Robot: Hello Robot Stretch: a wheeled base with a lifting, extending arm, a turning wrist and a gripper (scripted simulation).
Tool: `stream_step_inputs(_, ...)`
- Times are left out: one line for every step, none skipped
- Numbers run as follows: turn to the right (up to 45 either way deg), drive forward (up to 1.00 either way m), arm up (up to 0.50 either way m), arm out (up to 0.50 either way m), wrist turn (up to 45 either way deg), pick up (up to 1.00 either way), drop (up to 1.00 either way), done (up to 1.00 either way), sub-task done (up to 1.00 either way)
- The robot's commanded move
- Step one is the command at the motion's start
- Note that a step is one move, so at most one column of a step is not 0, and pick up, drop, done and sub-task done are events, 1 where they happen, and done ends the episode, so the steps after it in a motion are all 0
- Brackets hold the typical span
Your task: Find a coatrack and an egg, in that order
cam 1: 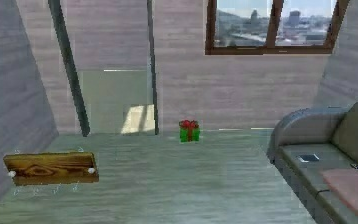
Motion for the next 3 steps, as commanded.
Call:
stream_step_inputs(-24.0, 0.0, 0.0, 0.0, 0.0, 0.0, 0.0, 0.0, 0.0)
stream_step_inputs(0.0, 0.75, 0.0, 0.0, 0.0, 0.0, 0.0, 0.0, 0.0)
stream_step_inputs(-24.0, 0.0, 0.0, 0.0, 0.0, 0.0, 0.0, 0.0, 0.0)
